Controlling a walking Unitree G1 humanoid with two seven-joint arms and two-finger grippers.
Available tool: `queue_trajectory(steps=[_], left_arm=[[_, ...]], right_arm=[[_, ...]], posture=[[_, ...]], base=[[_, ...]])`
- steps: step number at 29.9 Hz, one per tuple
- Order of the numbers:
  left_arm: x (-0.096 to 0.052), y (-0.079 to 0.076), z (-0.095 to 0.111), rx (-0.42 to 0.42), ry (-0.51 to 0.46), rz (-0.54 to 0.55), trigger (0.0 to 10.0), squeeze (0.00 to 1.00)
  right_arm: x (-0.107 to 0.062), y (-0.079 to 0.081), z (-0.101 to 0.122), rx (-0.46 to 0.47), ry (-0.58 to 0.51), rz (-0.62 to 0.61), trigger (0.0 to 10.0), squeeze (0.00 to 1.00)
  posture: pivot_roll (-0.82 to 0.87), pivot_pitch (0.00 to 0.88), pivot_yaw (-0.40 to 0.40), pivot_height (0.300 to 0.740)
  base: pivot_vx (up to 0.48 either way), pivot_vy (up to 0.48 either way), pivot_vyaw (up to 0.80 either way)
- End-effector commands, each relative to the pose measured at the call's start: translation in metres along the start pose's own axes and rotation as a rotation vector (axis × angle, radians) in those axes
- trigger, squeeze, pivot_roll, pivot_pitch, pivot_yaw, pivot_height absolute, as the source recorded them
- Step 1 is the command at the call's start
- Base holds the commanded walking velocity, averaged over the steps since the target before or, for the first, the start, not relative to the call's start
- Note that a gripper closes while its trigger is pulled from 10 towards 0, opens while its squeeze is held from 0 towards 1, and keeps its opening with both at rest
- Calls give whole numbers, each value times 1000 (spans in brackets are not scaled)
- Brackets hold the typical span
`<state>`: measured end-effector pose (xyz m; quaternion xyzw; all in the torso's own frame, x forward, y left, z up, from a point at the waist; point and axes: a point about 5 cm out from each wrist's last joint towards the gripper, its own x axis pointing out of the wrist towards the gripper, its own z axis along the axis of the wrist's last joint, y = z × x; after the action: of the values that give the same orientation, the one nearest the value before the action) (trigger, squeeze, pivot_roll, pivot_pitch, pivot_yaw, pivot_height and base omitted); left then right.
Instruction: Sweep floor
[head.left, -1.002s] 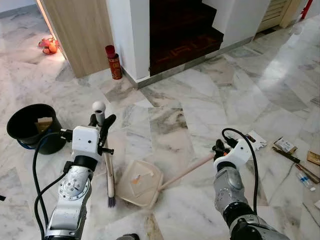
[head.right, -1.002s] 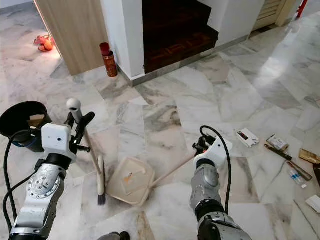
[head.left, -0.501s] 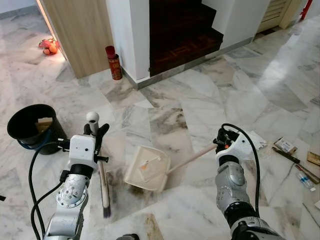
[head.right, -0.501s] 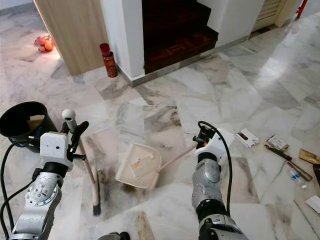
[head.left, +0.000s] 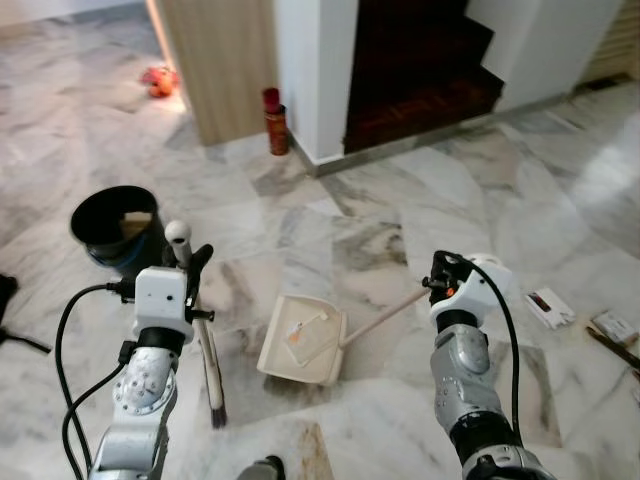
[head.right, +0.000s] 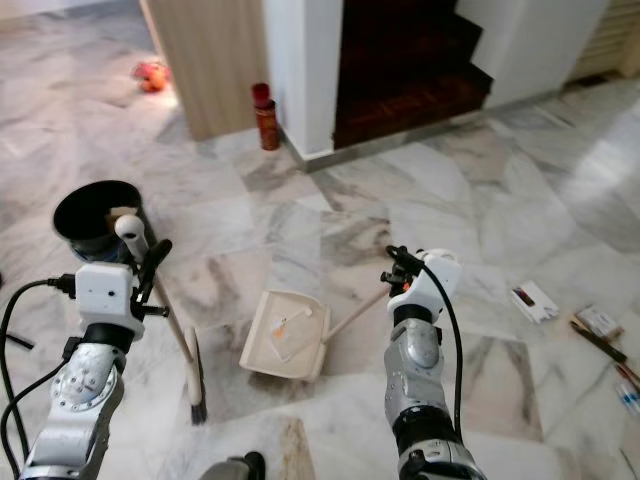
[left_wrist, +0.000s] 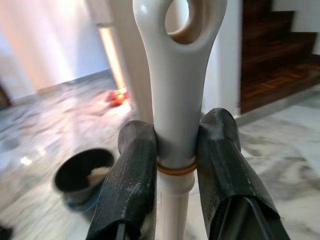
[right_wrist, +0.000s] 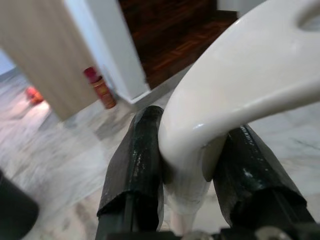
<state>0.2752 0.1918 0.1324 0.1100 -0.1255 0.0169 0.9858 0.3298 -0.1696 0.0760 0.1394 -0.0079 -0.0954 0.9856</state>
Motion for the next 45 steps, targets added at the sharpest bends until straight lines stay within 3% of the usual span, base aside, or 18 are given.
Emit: queue_trajectory(steps=[1,11,21,45], left_arm=[[-1,3,0,19,-11,17,10000,0],[-4,4,-2,10,-1,30,10000,0],[-8,7,-11,-92,58,89,10000,0],[-14,-3,-14,-133,79,30,10000,0]], right_arm=[[4,10,12,19,-51,21,10000,0],[4,9,13,24,-45,21,10000,0],[4,10,13,35,-29,27,10000,0],[5,17,10,85,10,53,10000,0]], posture=[[144,113,-4,740],[143,107,-10,740],[149,103,-14,740],[160,87,-13,740]], base=[[0,0,775],[0,0,779],[0,0,725],[0,0,0]])
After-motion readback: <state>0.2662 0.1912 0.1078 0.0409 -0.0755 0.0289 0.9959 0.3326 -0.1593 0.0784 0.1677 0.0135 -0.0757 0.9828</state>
